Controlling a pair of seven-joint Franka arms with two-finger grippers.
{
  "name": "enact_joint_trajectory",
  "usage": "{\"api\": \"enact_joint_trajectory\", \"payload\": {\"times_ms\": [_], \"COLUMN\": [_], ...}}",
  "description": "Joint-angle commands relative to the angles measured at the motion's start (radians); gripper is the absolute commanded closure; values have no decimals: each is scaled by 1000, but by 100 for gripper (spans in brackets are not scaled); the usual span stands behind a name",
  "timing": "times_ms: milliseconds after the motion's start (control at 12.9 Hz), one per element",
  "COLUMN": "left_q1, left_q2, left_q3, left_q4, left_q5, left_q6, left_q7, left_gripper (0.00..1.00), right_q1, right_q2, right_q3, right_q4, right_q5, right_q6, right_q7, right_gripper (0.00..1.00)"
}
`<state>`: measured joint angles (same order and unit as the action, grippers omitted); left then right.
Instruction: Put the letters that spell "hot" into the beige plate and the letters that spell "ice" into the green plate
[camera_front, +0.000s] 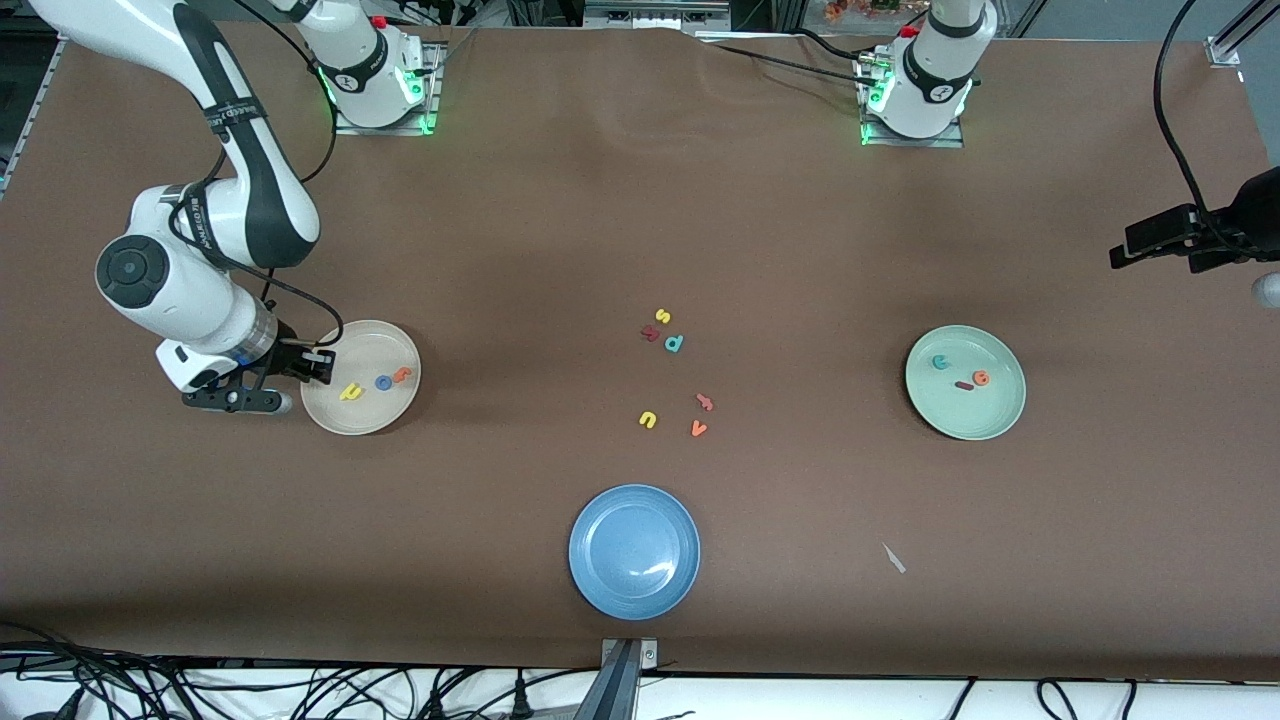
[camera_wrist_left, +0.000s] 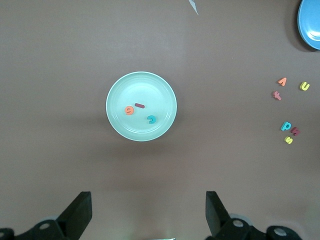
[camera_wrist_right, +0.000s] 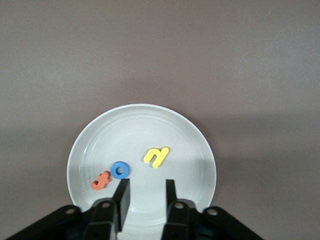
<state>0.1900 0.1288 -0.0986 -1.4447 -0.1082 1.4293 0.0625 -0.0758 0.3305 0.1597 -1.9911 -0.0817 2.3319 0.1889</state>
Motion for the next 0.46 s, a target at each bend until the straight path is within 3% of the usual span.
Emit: {"api": "enact_joint_trajectory", "payload": {"times_ms": [0,155,387], "left_q1": [-3,-1,-1], "left_q2": [-6,-5,-5], "left_q3": [7,7,7], "left_q4": [-8,-8,-8], "left_q5": [-30,-30,-30], "left_q6": [-6,-6,-6], "left_q7": [-6,-6,-4], "left_gripper": [0,0,0], "right_q1": [2,4,11], "right_q2": [-19,-54,-100], "right_q3": [-2,-2,-2], "right_q4": [-14,-9,76], "right_q5": [26,28,28], "right_q6": [4,-43,-230], "right_q7": [-23,-22,6], "right_gripper": [33,19,18]}}
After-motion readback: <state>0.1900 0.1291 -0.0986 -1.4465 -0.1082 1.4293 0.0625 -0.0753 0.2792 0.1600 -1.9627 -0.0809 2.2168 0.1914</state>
